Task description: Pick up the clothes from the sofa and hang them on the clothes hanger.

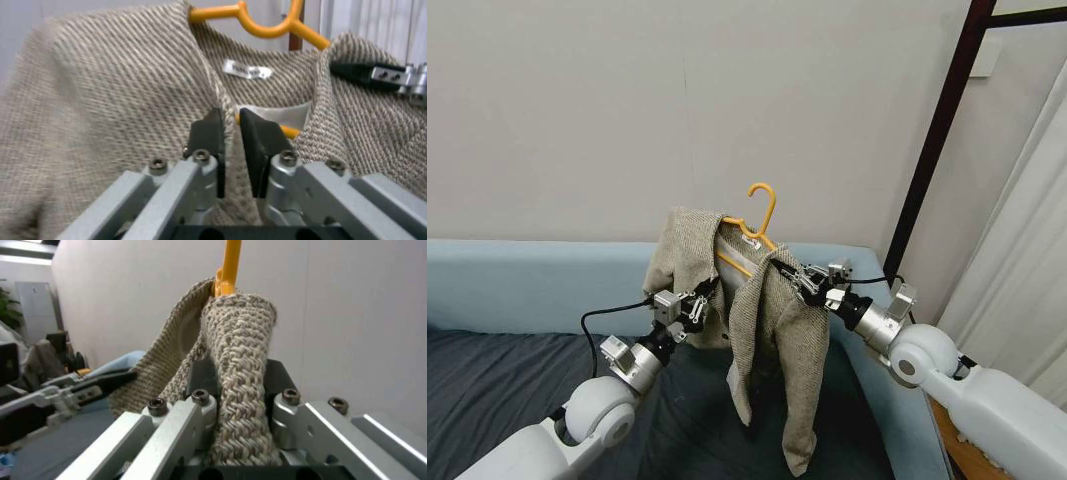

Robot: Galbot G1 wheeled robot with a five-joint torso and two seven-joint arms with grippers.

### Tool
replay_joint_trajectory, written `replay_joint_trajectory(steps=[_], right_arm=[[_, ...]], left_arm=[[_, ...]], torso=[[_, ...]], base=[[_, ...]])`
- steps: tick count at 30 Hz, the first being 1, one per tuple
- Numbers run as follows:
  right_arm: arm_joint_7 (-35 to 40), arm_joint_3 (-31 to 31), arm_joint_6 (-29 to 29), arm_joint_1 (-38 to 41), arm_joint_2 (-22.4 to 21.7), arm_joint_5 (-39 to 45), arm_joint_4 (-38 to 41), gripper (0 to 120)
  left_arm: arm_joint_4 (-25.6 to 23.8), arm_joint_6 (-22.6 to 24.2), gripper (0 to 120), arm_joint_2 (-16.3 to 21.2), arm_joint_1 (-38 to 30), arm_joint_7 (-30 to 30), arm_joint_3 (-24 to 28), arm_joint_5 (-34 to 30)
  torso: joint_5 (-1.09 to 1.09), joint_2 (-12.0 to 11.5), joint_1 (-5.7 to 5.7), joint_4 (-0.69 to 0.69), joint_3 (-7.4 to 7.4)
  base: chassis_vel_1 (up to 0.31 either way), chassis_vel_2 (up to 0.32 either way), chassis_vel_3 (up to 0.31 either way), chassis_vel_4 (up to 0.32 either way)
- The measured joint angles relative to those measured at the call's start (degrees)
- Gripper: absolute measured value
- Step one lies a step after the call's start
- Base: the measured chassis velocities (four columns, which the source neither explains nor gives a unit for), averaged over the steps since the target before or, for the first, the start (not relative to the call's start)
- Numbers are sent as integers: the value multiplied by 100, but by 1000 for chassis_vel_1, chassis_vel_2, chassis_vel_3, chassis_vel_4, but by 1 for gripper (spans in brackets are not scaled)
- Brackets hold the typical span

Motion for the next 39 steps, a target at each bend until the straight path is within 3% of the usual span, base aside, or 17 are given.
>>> replay_joint_trajectory(steps=[2, 5, 8, 14, 18, 22, 29, 39], right_arm=[[134, 16, 1, 14, -40, -58, 23, 10], [318, 96, -16, 31, -143, -155, 64, 10], [502, 285, -116, 45, -435, -147, 303, 10], [523, 568, -319, 44, -977, 74, 760, 10], [1537, 788, -827, 109, -1607, 229, 1261, 10], [2433, 1103, -1269, 165, -1946, 427, 1507, 10], [3975, 1636, -1878, 336, -2258, 507, 1529, 10], [4562, 1890, -2301, 765, -2803, 631, 1453, 10]], left_arm=[[-63, -95, 27, 0, 69, -98, -80, 1], [-129, -320, 35, 8, 262, -225, -223, -1], [-144, -502, 48, 23, 792, -228, -562, 113], [-21, -590, 66, -56, 1154, -336, -708, 298], [117, -598, 85, -170, 1228, -586, -736, 480], [126, -590, 97, -249, 1223, -665, -723, 567], [51, -572, 100, -245, 1283, -802, -772, 662], [-20, -556, 100, -202, 1229, -851, -792, 667]], torso=[[0, 0, 0, 0, 0], [0, 0, 0, 0, 0], [1, 0, 0, 2, 0], [-1, 0, 0, 1, 0], [0, 0, 0, 0, 0], [0, 0, 0, -2, -1], [1, 0, 0, 1, 0], [1, 1, 0, 0, 0]], base=[[0, 0, 0, 0], [0, 0, 0, 0], [0, 0, 0, 0], [0, 0, 0, 0], [0, 0, 0, 0], [0, 0, 0, 0], [0, 0, 0, 0], [0, 0, 0, 0]])
